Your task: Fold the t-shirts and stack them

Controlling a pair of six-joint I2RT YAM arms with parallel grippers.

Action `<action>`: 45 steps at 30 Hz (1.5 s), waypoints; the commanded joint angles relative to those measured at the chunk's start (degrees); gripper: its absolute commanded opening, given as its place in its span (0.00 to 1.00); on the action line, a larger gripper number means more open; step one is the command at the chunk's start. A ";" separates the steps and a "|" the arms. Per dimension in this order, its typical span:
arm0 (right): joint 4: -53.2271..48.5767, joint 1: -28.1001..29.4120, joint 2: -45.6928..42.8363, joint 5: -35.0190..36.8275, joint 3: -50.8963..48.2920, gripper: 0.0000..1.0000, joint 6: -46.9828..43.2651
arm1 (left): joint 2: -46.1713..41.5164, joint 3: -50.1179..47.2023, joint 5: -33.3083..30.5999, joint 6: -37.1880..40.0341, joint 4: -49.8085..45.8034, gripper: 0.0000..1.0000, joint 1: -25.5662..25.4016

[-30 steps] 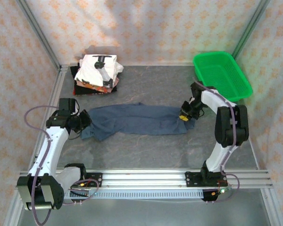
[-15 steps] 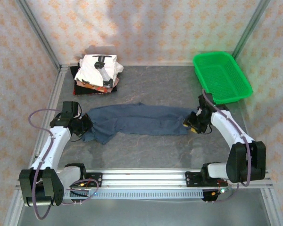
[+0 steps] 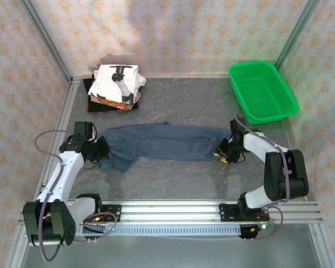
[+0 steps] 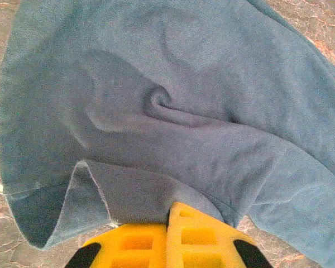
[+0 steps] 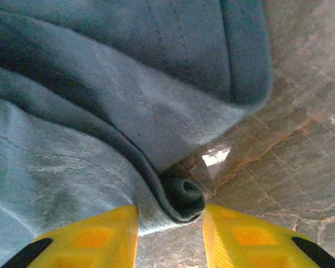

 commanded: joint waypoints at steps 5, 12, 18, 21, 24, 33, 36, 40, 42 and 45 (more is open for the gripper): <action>2.64 -0.54 1.24 1.84 0.00 0.33 1.00 | -2.51 -1.11 -1.17 0.59 -1.67 0.00 -0.40; 3.85 -0.53 2.60 3.29 -0.28 0.17 1.74 | -3.03 -1.21 -1.26 0.60 -1.81 0.00 -0.40; -1.89 -0.55 -2.89 4.77 3.28 0.00 2.10 | -3.62 1.23 -0.63 -0.04 -2.90 0.00 -0.40; -8.69 -0.53 -10.82 4.75 8.92 0.00 2.23 | -4.42 6.62 0.05 -0.99 -4.95 0.00 -0.40; -15.63 -0.55 -16.96 3.69 17.60 0.00 2.01 | -4.23 16.28 0.51 -1.17 -7.53 0.00 -0.40; -27.08 -1.58 -10.05 3.38 55.86 0.00 -1.94 | 9.36 52.84 2.08 -1.07 -7.12 0.00 -0.35; -28.64 -2.47 -0.31 2.82 70.13 0.00 -3.63 | 17.82 64.78 2.96 -2.08 -5.11 0.00 -0.40; -31.75 -6.06 13.30 0.37 90.91 0.00 -4.09 | 30.36 83.85 3.60 -2.40 -6.09 0.00 -0.40; -33.35 -8.36 20.37 -2.10 101.48 0.00 -3.25 | 37.19 94.72 5.07 -2.49 -7.56 0.00 -0.52; -31.56 -11.84 29.33 -6.98 113.81 0.00 0.09 | 47.85 111.33 7.00 -4.21 -8.87 0.00 -0.55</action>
